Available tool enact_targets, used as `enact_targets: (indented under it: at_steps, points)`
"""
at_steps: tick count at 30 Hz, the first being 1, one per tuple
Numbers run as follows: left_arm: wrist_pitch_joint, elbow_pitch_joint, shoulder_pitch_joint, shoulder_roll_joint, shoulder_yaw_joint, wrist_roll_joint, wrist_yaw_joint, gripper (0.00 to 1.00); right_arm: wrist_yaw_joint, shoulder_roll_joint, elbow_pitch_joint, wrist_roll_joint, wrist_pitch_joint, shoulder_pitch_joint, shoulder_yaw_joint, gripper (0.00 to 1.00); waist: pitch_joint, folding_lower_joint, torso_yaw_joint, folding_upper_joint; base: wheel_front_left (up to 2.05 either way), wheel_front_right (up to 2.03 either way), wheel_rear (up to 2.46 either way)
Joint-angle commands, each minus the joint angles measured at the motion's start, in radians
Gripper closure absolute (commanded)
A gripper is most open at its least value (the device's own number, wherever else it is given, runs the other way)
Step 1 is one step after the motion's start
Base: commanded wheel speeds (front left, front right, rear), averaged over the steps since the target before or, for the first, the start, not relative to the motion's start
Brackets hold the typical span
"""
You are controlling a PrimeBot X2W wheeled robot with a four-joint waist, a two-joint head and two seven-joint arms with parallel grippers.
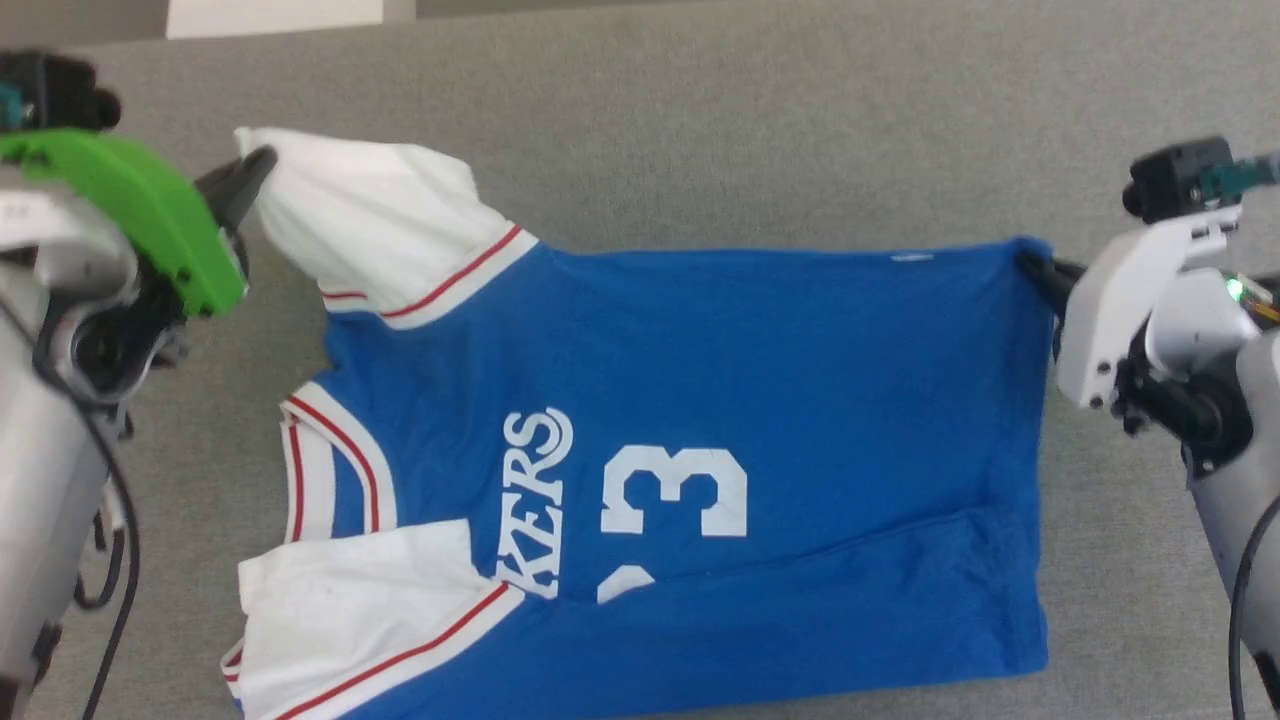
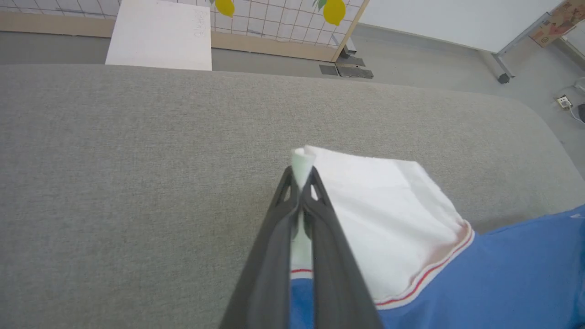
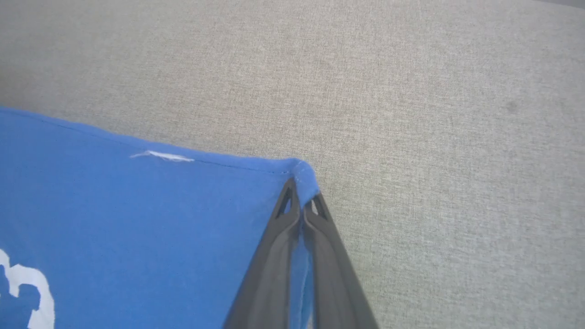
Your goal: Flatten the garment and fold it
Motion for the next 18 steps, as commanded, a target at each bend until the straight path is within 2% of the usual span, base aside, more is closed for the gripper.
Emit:
enact_targets:
  at_steps: [1, 10, 18]
  points:
    - [-0.02, -0.015, 0.051, 0.017, 0.014, -0.021, 0.003, 1.0, -0.001, -0.001, -0.009, 0.005, -0.015, 0.04, -0.014, 1.0, -0.083, 0.0, 0.016, 0.012, 0.0, 0.0, 0.0]
    - [-0.152, -0.174, 0.419, 0.045, 0.118, -0.157, 0.061, 1.0, -0.001, 0.01, -0.047, 0.013, -0.064, 0.287, -0.095, 1.0, -0.179, 0.0, 0.049, 0.012, 0.0, 0.0, 0.0]
    - [-0.214, -0.313, 0.722, 0.057, 0.128, -0.191, 0.144, 1.0, -0.001, 0.054, -0.044, 0.004, -0.088, 0.441, -0.161, 1.0, -0.206, 0.0, 0.059, 0.012, 0.0, 0.0, 0.0]
